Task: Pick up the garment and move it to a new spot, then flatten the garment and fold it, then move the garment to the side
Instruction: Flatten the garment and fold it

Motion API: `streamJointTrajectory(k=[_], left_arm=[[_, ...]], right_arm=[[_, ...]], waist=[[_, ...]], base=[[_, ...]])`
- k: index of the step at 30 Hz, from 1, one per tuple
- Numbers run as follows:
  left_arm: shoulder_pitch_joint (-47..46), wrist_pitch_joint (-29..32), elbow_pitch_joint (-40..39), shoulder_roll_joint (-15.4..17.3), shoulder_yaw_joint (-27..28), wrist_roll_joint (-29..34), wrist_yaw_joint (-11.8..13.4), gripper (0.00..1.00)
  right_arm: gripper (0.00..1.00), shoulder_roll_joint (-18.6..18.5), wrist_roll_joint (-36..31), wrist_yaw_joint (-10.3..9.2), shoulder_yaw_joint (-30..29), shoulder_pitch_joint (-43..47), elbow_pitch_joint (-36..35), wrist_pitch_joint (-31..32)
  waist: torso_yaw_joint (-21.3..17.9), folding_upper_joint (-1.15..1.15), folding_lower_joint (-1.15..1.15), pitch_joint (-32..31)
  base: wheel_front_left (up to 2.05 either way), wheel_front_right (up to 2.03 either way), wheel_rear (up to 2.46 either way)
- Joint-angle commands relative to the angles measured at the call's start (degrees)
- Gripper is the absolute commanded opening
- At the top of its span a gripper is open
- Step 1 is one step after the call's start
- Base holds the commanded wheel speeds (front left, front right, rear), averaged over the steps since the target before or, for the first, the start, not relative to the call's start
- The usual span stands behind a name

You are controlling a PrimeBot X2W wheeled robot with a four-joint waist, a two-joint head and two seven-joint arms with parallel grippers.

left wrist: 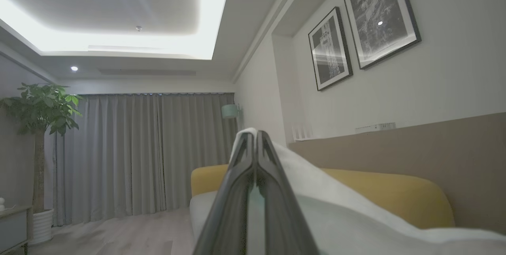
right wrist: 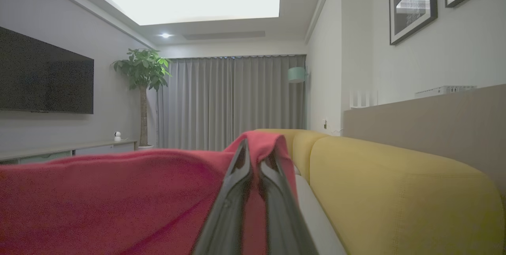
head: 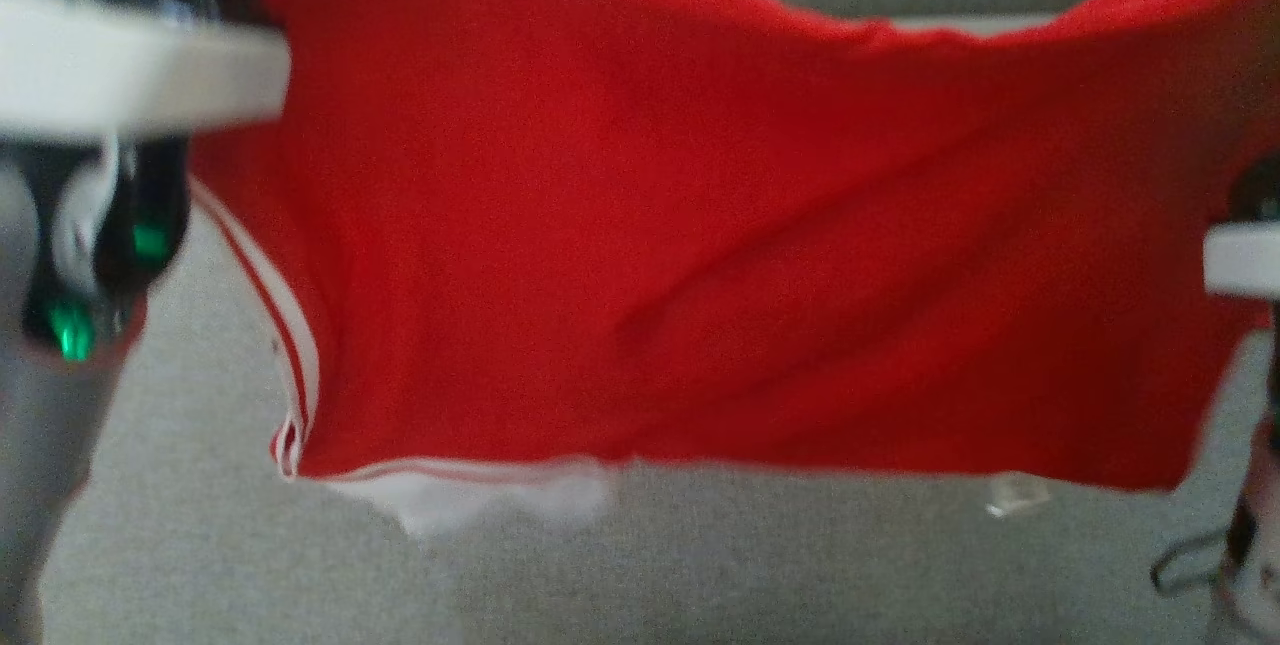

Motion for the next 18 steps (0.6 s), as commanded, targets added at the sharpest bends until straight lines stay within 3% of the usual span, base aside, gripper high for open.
streamJointTrajectory(k=[1,7,13,18], left_arm=[[-5.2,0.8,1.4,1.3,2.2,0.0,-0.9,0.00],[-21.3,0.4,17.4,-2.4,0.7,1.7,-3.7,0.00],[-34.8,-3.7,33.2,-4.7,-0.7,5.9,-5.7,0.00],[-41.7,-8.6,44.2,-6.2,-2.6,9.9,-6.3,0.00]], right_arm=[[0.00,-0.6,0.5,-0.04,1.8,-5.2,-1.0,0.9],[0.00,-1.6,0.7,-0.04,5.4,-22.6,12.2,0.3],[0.00,-2.3,-3.1,-0.04,7.6,-42.0,32.5,-4.3],[0.00,-1.7,-9.1,-0.04,6.0,-53.9,49.0,-9.1]], waist=[[-0.4,0.00,0.00,4.4],[-2.9,0.00,0.00,13.3],[-4.4,0.00,0.00,17.5],[-3.7,0.00,0.00,19.4]], base=[[0.00,0.00,0.00],[0.00,0.00,0.00],[0.00,0.00,0.00],[0.00,0.00,0.00]])
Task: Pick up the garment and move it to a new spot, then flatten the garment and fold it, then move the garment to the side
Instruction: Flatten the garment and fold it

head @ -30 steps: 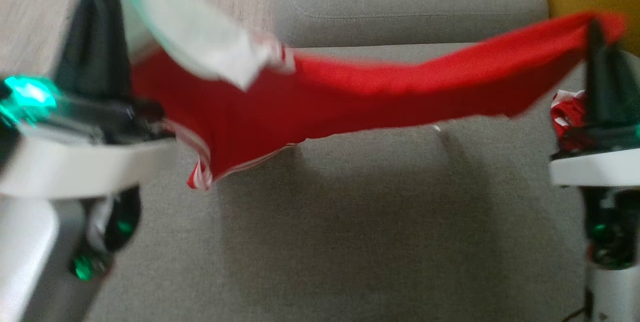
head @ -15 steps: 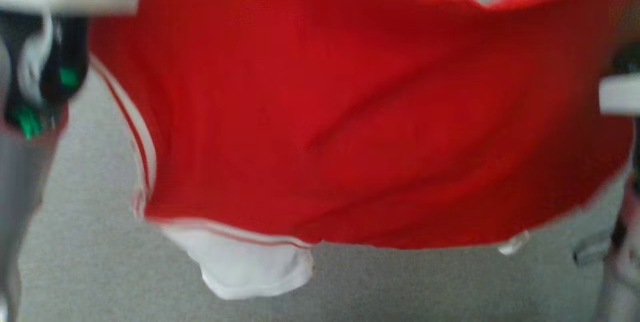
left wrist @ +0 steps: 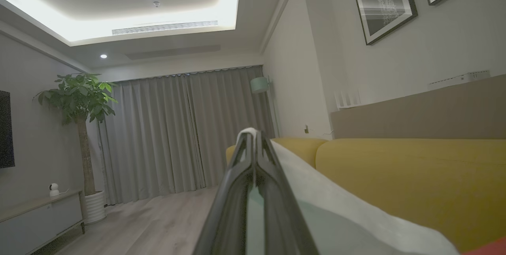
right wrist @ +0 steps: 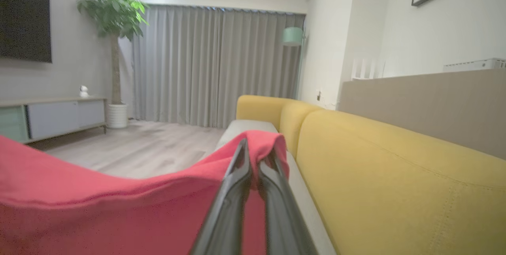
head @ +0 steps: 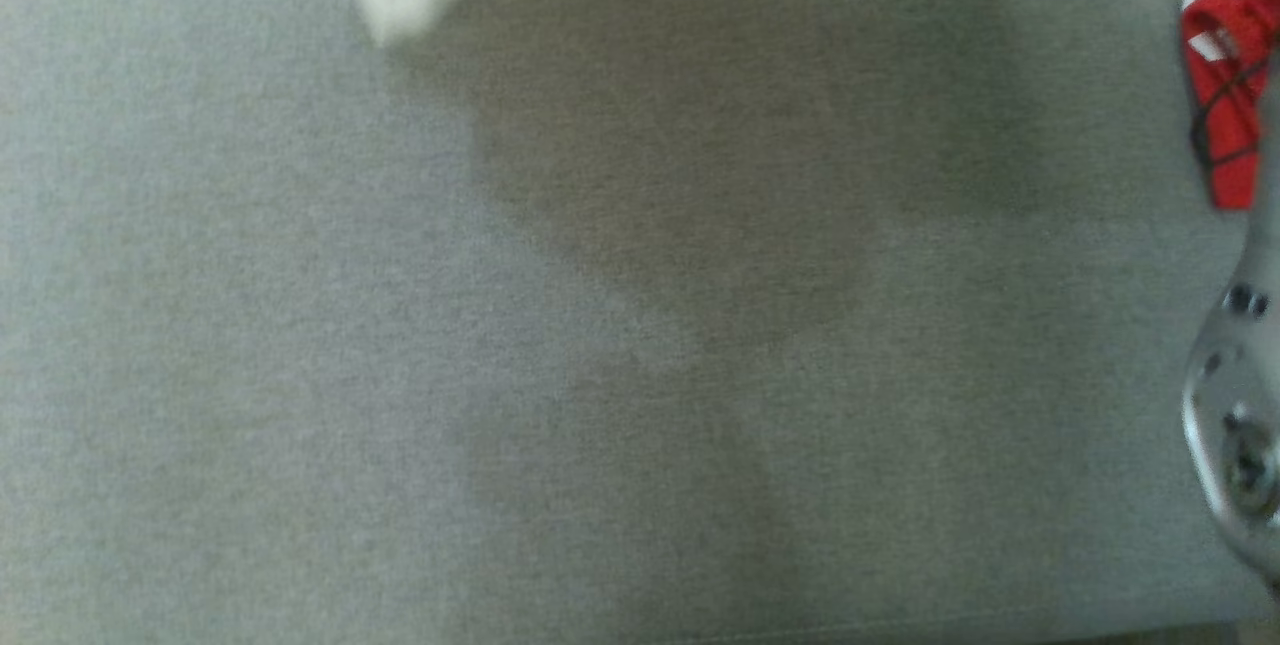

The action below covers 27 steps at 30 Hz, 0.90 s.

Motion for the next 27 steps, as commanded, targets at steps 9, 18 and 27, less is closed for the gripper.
streamJointTrajectory(k=[9,18,27], left_arm=[[0.2,-7.6,9.9,-3.6,1.6,-3.7,-2.7,0.00],[17.4,-15.8,10.6,-6.2,1.8,-9.5,-7.3,0.00],[31.2,-18.9,1.7,-4.8,4.6,-12.5,-7.7,0.00]], right_arm=[[0.00,1.2,-10.7,-0.04,-0.8,-7.1,18.9,-7.9],[0.00,1.6,-12.2,-0.04,-5.1,0.0,29.7,-17.5],[0.00,2.4,-7.4,-0.04,-6.8,8.1,28.5,-22.1]], waist=[[4.4,0.00,-0.01,7.5],[6.0,0.00,-0.01,9.8],[5.6,0.00,-0.01,6.7]], base=[[0.00,0.00,0.00],[0.00,0.00,0.00],[0.00,0.00,0.00]])
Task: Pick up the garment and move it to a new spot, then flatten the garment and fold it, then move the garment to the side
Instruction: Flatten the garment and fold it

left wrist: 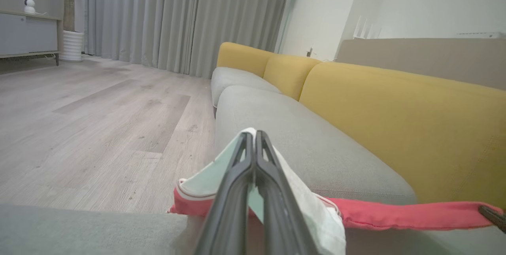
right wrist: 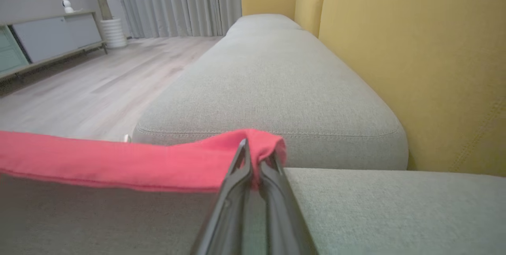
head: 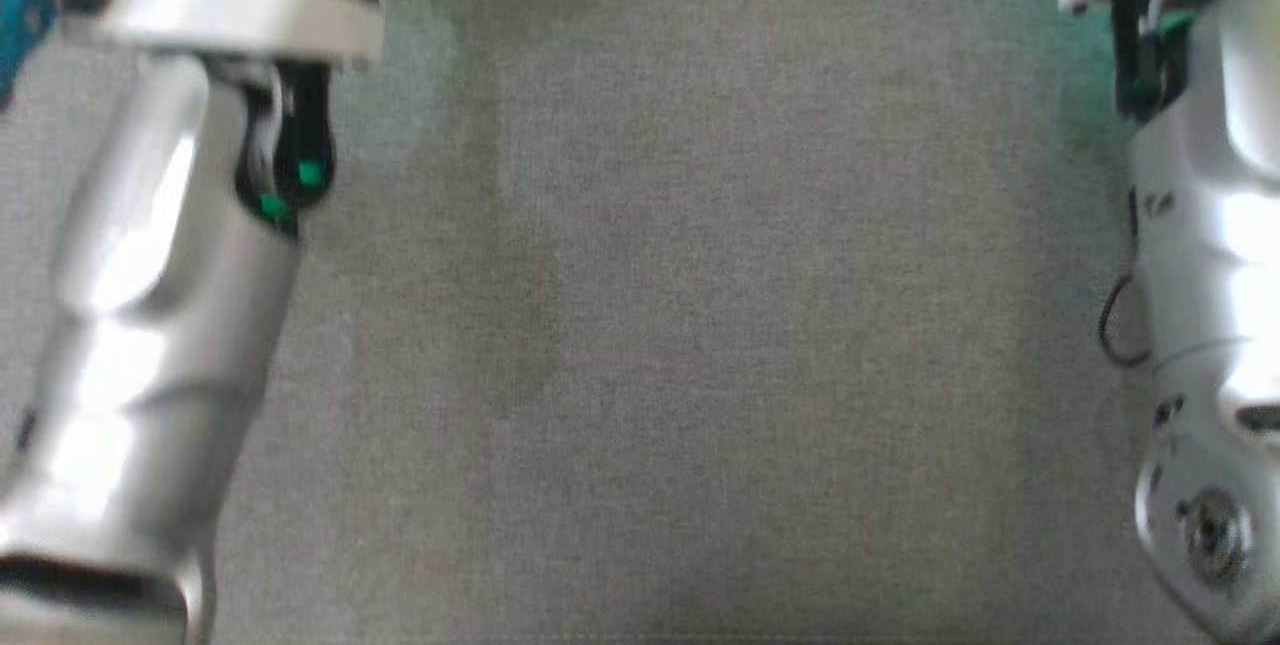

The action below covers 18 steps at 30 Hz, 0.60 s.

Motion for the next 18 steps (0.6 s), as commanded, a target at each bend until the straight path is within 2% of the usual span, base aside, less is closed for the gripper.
streamJointTrajectory(k=[1,10,14,18], left_arm=[[1.7,-0.5,-2.5,2.6,2.1,-0.3,0.0,0.00],[24.5,-0.8,-16.7,4.6,1.9,-0.9,2.2,0.00],[33.7,-0.2,-22.4,6.3,1.8,-1.6,4.4,0.00],[43.5,1.0,-28.8,7.9,1.7,-3.0,6.5,0.00]], right_arm=[[0.00,1.3,0.9,-0.04,0.6,1.4,-2.3,-0.6],[0.00,1.7,7.9,-0.04,2.3,20.0,-16.0,-0.8],[0.00,1.7,12.3,-0.04,3.8,30.6,-21.9,-0.8],[0.00,1.7,13.8,-0.04,4.6,40.4,-27.6,0.0]], waist=[[-0.1,0.00,0.00,-1.4],[0.3,0.00,0.00,-11.1],[0.5,0.00,0.00,-16.1],[0.2,0.00,0.00,-20.5]], base=[[0.00,0.00,0.00],[0.00,0.00,0.00],[0.00,0.00,0.00],[0.00,0.00,0.00]])
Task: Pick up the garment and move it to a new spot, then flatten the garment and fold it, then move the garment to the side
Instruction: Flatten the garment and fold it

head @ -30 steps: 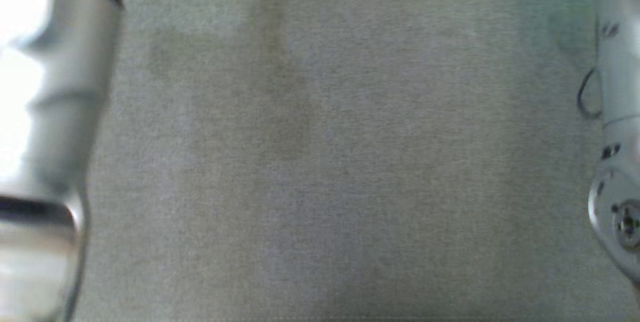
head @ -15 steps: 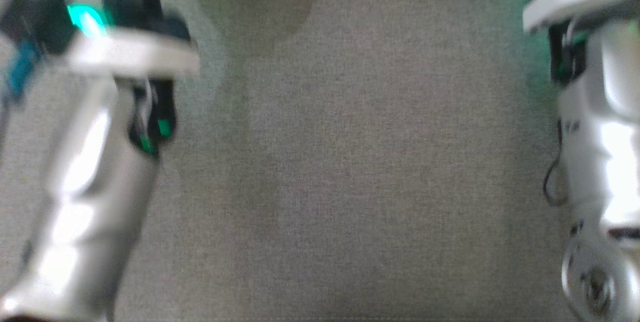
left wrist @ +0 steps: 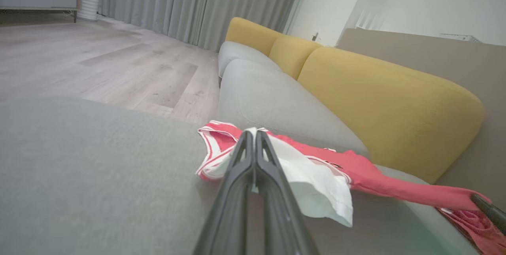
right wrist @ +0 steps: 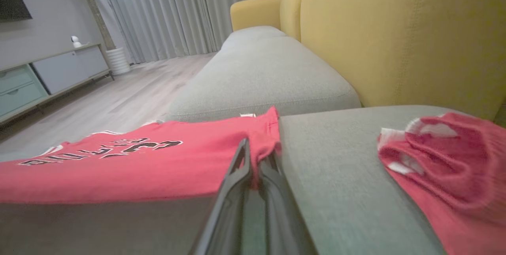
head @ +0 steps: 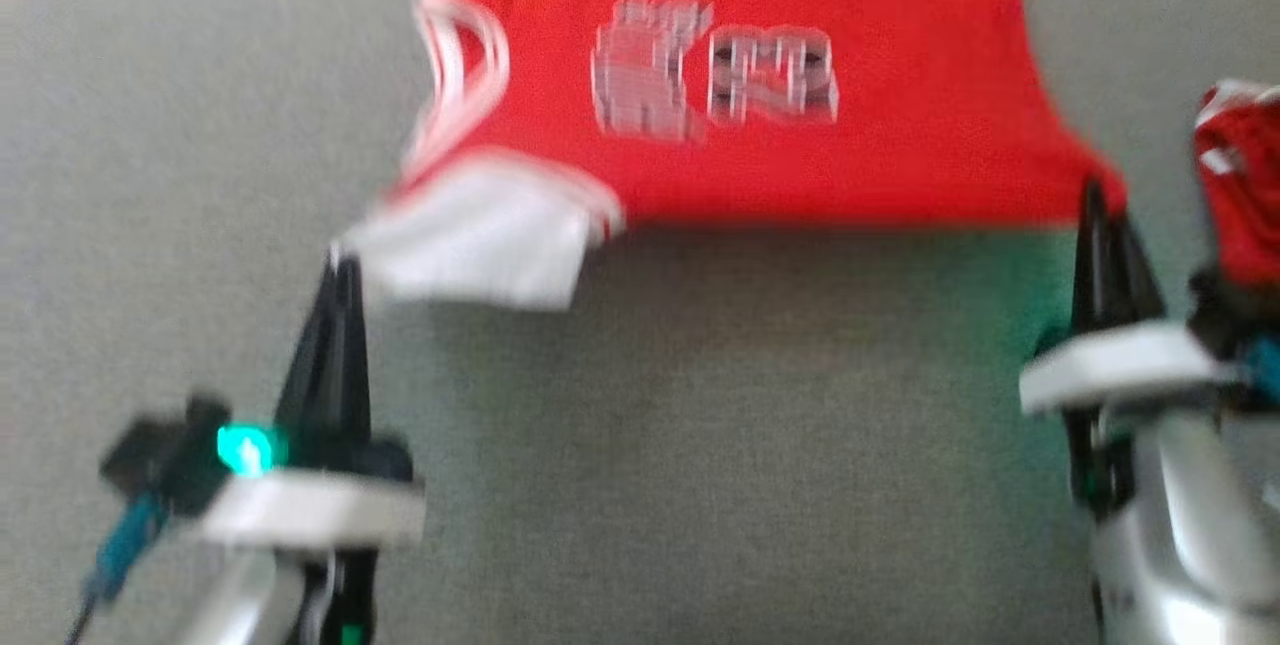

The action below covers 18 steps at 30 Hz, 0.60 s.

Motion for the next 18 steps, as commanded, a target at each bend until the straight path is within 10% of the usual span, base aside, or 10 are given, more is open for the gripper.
streamJointTrajectory(k=[1,10,18], left_arm=[[3.1,0.4,-4.3,2.7,2.3,-0.4,1.3,0.00],[18.2,4.4,-14.7,5.9,1.2,-1.8,6.0,0.00],[18.0,7.5,-13.5,5.4,-1.7,-2.8,5.0,0.00]], right_arm=[[0.00,0.3,0.7,-0.04,1.8,2.6,-4.3,0.8],[0.00,0.3,2.4,-0.04,1.4,19.2,-18.7,9.7],[0.00,0.3,0.2,-0.04,0.9,22.1,-20.6,15.7]], waist=[[-0.1,0.00,0.03,-4.6],[-0.7,0.00,0.03,-9.0],[-1.0,0.00,0.03,-9.4]], base=[[0.00,0.00,0.00],[0.00,0.00,0.00],[0.00,0.00,0.00]])
